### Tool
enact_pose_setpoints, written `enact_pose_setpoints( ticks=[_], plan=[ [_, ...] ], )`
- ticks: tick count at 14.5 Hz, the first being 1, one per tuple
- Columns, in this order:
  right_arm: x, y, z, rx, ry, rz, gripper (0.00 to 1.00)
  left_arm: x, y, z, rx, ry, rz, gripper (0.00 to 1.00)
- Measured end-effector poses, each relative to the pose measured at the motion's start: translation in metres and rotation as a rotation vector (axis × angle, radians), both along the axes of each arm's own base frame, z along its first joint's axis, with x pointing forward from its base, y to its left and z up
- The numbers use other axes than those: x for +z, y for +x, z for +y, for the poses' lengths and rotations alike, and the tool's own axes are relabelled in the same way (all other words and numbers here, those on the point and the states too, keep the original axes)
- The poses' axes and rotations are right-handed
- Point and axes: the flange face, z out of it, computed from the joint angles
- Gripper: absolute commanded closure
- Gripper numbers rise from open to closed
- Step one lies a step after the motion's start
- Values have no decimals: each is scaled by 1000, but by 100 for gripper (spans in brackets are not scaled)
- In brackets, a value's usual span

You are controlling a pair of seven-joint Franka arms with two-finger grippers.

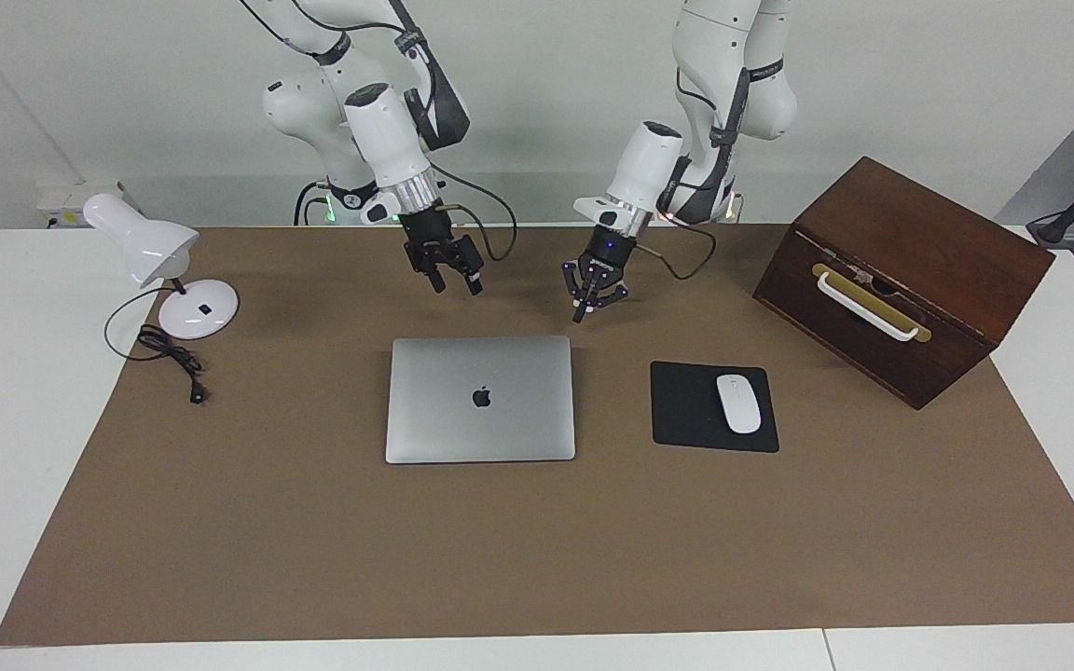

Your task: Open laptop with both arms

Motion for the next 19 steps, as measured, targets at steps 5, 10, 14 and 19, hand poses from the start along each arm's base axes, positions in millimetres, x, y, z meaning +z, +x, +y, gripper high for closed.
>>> enact_pose_setpoints(
  ticks=[5,10,14,19],
  plan=[
    [-14,2,7,0,-8,-31,0,-10,9,-10,-1,0,-5,100],
    [-25,1,11,7,-19,-25,0,-10,32,-28,2,-12,-27,100],
    [-29,4,12,6,-23,-16,0,-13,40,-29,-18,2,-39,100],
    [-31,18,16,-6,-21,-13,0,-15,48,-23,-30,18,-51,100]
  ],
)
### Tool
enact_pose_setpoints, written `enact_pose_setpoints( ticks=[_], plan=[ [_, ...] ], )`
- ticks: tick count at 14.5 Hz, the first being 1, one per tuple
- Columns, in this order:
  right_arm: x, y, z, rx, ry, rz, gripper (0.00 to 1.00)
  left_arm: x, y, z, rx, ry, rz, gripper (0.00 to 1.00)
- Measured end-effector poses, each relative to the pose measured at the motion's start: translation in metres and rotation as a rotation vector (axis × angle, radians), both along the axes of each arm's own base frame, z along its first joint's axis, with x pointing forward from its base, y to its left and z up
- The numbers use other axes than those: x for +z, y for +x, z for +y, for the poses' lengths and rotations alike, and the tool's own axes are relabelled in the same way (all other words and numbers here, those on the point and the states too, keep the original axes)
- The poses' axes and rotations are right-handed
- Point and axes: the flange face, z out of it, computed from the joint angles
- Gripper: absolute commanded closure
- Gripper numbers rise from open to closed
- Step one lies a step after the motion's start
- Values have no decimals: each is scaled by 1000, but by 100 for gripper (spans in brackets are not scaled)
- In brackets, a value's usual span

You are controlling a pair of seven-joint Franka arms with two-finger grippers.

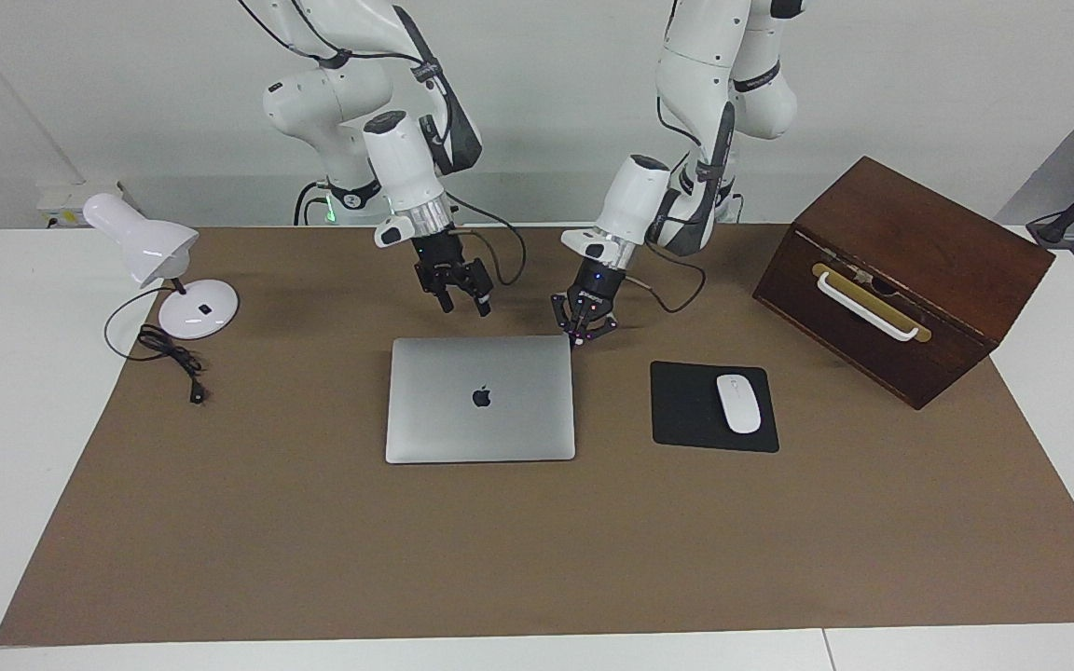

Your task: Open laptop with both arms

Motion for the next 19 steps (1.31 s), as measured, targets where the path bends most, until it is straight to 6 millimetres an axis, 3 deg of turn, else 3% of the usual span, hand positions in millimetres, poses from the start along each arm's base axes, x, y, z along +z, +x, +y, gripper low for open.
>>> enact_pose_setpoints(
  ticks=[11,19],
  plan=[
    [1,36,4,-35,12,-9,0,-4,9,-7,-16,5,-10,100],
    [2,40,5,-38,15,-13,0,-11,13,-10,-18,9,-7,100]
  ],
)
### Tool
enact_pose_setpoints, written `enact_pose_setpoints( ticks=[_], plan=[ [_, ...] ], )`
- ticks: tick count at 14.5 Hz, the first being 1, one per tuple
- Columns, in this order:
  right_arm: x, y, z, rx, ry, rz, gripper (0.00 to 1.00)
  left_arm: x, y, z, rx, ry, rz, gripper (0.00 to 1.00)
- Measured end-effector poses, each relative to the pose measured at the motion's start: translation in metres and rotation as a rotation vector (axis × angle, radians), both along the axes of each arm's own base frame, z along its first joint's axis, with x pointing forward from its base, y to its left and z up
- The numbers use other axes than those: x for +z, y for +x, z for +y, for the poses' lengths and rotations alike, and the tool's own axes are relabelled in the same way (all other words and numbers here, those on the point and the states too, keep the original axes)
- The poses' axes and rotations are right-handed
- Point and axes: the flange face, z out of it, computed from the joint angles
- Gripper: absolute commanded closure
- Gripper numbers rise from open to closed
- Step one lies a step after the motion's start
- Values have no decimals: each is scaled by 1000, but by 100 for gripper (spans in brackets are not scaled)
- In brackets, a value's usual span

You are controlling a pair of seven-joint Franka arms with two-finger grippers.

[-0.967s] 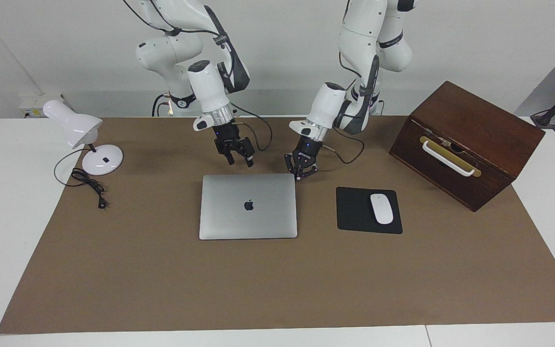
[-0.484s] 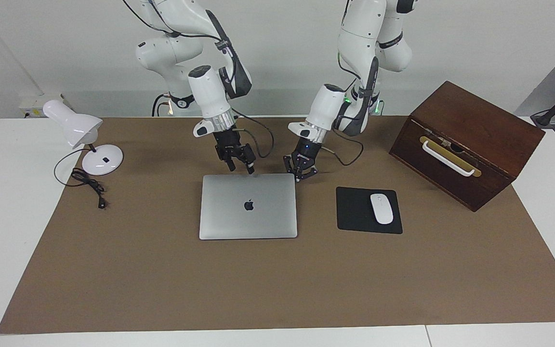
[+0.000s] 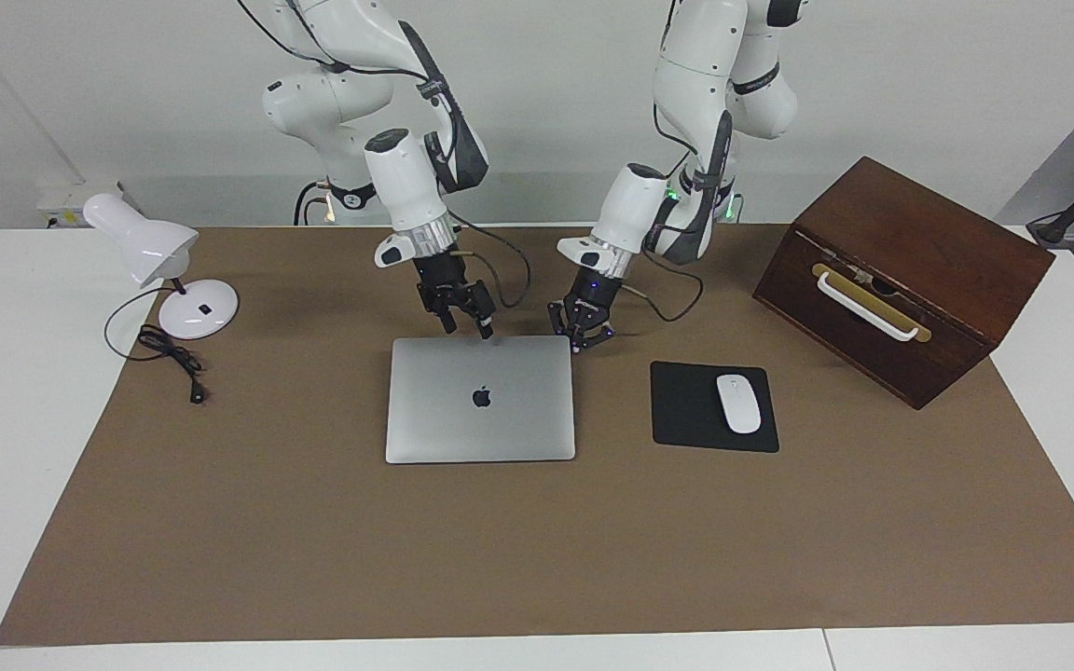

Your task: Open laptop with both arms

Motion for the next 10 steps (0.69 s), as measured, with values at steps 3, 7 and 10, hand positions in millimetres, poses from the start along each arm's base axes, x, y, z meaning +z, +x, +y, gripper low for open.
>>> enact_pose_setpoints(
  ticks=[3,7,10],
  plan=[
    [0,0,0,0,0,0,0,0,0,0,-1,0,0,100],
    [1,3,1,-2,2,-3,0,0,0,0,-3,1,-2,100],
    [3,10,0,-10,6,-8,0,0,0,0,-4,2,-3,100]
  ],
)
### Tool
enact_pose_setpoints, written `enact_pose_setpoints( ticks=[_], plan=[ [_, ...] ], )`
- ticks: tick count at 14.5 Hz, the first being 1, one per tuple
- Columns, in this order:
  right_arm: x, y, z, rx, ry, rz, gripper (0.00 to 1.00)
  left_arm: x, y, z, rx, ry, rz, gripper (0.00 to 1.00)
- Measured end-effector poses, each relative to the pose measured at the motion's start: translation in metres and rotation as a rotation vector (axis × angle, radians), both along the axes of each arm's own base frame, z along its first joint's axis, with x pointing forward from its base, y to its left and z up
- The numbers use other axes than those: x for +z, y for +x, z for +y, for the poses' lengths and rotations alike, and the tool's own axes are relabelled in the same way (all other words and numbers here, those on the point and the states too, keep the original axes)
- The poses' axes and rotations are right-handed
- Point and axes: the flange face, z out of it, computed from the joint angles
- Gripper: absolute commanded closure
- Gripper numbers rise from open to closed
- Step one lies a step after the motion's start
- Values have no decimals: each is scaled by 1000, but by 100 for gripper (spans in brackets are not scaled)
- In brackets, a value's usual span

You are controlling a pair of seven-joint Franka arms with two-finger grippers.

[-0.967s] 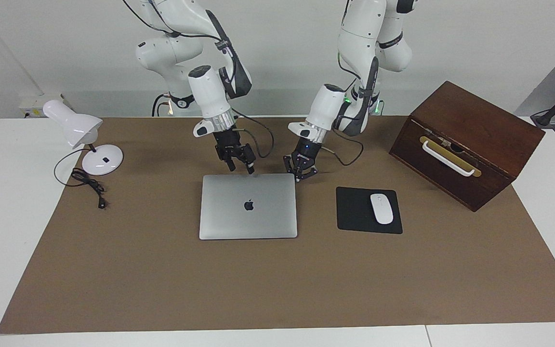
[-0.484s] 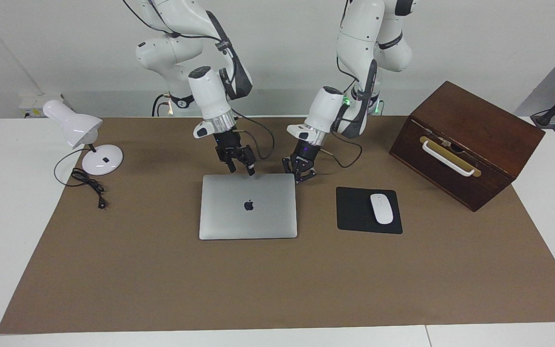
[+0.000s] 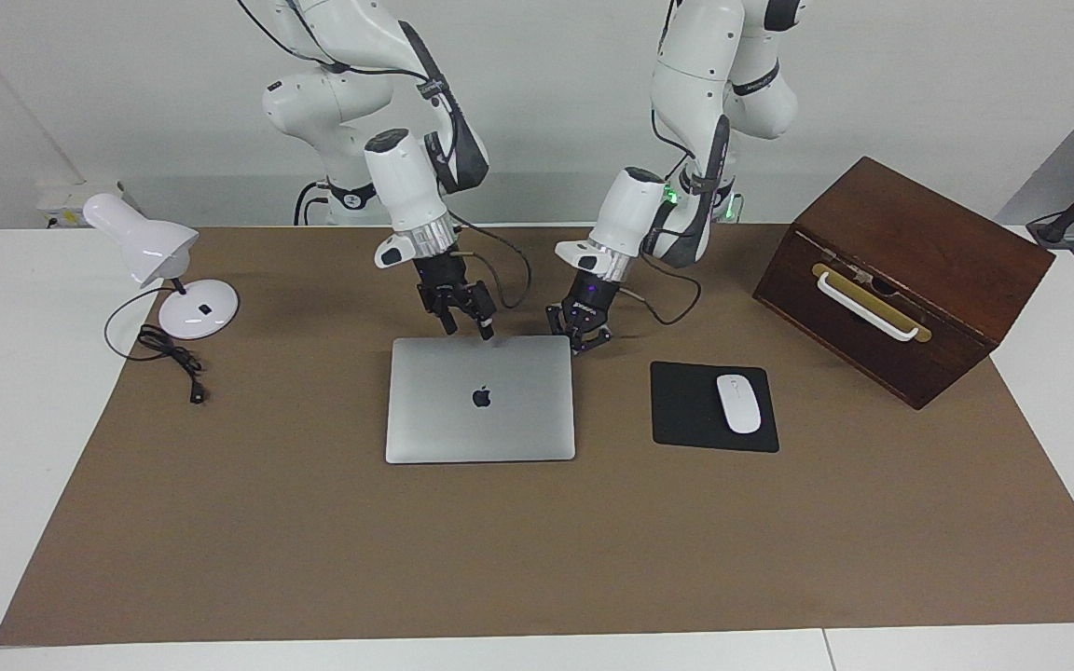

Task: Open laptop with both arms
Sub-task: 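Raise the laptop lid upward with the right gripper, left gripper holding the base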

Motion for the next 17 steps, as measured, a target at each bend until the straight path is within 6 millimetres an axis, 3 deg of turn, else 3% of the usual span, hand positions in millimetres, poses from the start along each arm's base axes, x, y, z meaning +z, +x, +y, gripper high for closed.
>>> enact_pose_setpoints(
  ticks=[11,17],
  plan=[
    [12,18,4,-11,19,-28,0,0,0,0,-3,1,-2,100],
    [19,40,8,-27,34,-49,0,0,0,0,-4,2,-3,100]
  ],
)
